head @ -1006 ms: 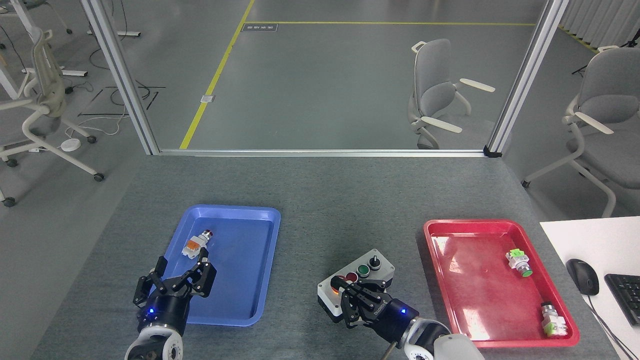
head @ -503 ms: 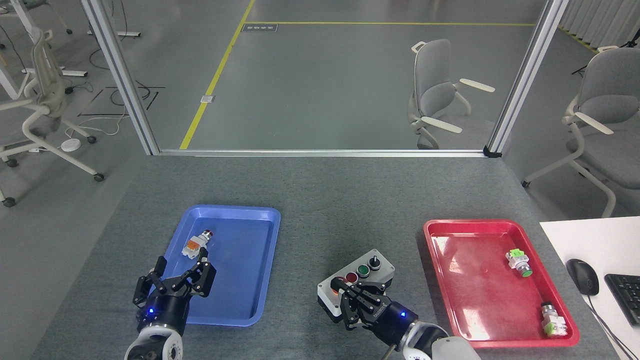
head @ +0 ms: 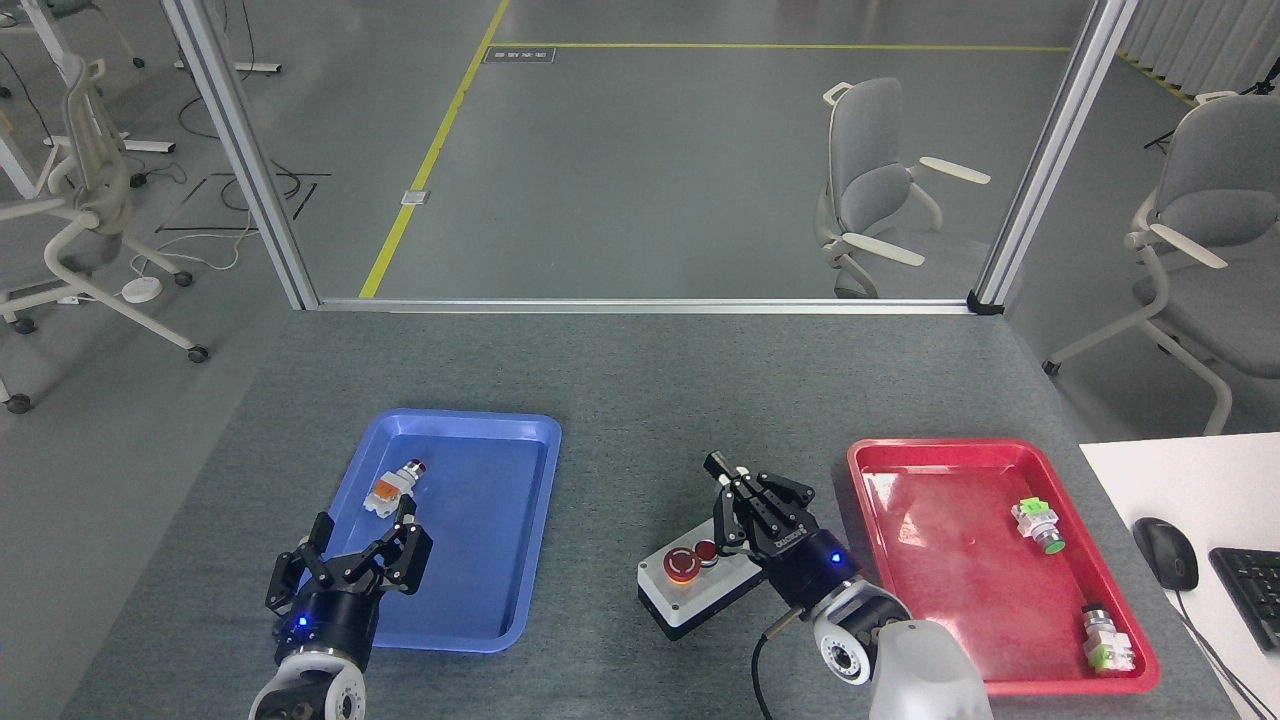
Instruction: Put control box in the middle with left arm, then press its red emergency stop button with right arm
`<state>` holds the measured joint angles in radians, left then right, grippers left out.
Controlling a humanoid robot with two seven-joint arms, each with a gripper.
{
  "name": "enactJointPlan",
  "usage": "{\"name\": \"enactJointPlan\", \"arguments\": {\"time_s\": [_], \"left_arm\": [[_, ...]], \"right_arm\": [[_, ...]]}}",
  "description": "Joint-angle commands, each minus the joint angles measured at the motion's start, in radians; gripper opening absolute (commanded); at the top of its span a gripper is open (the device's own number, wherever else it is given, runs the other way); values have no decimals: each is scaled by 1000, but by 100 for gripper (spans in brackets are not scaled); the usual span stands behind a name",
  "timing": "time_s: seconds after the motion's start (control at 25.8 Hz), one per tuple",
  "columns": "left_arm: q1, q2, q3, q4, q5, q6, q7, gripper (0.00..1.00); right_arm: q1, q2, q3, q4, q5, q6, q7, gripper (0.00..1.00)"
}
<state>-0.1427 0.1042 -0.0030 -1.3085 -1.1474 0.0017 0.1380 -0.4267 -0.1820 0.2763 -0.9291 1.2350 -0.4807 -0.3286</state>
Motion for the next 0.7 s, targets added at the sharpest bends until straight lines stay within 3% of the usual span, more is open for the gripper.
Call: {"name": "enactJointPlan", "arguments": {"time_s": [0.0,0.04,0.08,0.12,0.35,0.5,0.66], "left_arm": [[0,0,0,0,0,0,0,99],[0,0,0,0,0,0,0,99],[0,-1,0,0,0,0,0,99],[0,0,0,0,0,0,0,99],[0,0,0,0,0,0,2,99],[0,-1,0,0,0,0,0,99],[0,0,0,0,0,0,0,99]], "right_arm": [[-6,-5,-58,-51,-5,94,-30,37],[-6,-11,-86,-66,-5,114,-32,55],[-4,-16,-120,-83,-5,132,-33,88],[-3,-25,-157,-99,-5,148,-35,99],[20,-76,-293,-109,-6,208,-33,99],[62,-79,-347,-126,-5,280,-30,99],[129,-76,-362,-204,-3,379,-26,99]]}}
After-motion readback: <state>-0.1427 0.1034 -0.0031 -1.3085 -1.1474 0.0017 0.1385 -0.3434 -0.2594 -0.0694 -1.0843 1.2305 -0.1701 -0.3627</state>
